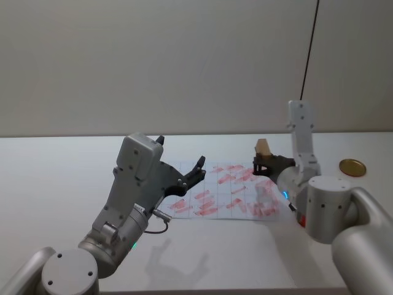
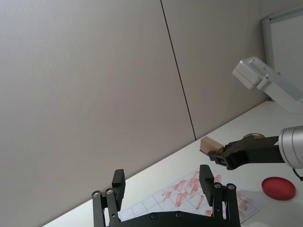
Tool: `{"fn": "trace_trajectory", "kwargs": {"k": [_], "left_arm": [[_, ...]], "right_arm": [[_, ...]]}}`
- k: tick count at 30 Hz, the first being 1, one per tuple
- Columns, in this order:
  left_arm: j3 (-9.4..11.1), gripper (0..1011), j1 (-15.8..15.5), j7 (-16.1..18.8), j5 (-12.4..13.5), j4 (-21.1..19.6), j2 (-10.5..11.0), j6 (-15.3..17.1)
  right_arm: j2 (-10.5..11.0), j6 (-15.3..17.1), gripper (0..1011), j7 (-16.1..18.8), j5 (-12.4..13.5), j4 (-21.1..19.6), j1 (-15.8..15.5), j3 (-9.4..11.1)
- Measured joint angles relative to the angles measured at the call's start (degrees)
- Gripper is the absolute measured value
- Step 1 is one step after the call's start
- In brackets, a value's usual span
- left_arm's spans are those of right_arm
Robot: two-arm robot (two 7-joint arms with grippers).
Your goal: Use the one hand to pick up the stamp and affix it onto the A4 paper.
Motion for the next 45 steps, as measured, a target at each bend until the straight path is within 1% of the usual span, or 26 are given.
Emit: {"fn": "trace_trajectory", "kwargs": {"k": [2, 3, 6, 10, 13, 14, 20, 29, 30, 33, 39, 45], "left_arm": [[0.00, 993, 0.00, 0.00, 0.00, 0.00, 0.00, 0.00], [0.00, 993, 0.00, 0.00, 0.00, 0.00, 0.00, 0.00], [0.00, 993, 0.00, 0.00, 0.00, 0.00, 0.00, 0.00], [0.00, 993, 0.00, 0.00, 0.00, 0.00, 0.00, 0.00], [0.00, 993, 0.00, 0.00, 0.00, 0.00, 0.00, 0.00], [0.00, 993, 0.00, 0.00, 0.00, 0.00, 0.00, 0.00], [0.00, 993, 0.00, 0.00, 0.00, 0.00, 0.00, 0.00], [0.00, 993, 0.00, 0.00, 0.00, 0.00, 0.00, 0.00], [0.00, 993, 0.00, 0.00, 0.00, 0.00, 0.00, 0.00], [0.00, 993, 0.00, 0.00, 0.00, 0.00, 0.00, 0.00], [0.00, 993, 0.00, 0.00, 0.00, 0.00, 0.00, 0.00], [0.00, 993, 0.00, 0.00, 0.00, 0.00, 0.00, 0.00]], "right_arm": [[0.31, 1.11, 232, -0.74, 0.47, -1.75, -0.84, 0.35], [0.31, 1.11, 232, -0.74, 0.47, -1.75, -0.84, 0.35], [0.95, 2.80, 232, -1.89, 1.11, -4.36, -2.24, 1.07], [1.59, 4.51, 232, -3.13, 1.57, -6.55, -3.55, 1.83], [2.10, 5.91, 232, -4.10, 1.88, -8.01, -4.57, 2.45], [2.10, 5.91, 232, -4.10, 1.88, -8.01, -4.57, 2.45], [3.18, 9.20, 232, -6.08, 2.41, -10.49, -6.63, 3.76], [4.17, 13.48, 229, -8.16, 2.98, -12.06, -8.89, 5.09], [4.17, 13.48, 229, -8.16, 2.98, -12.06, -8.89, 5.09], [4.41, 14.89, 232, -8.59, 3.15, -12.22, -9.69, 5.43], [4.65, 16.17, 232, -8.65, 3.35, -12.27, -10.67, 5.74], [4.70, 16.68, 232, -8.28, 3.50, -12.03, -11.11, 5.90]]}}
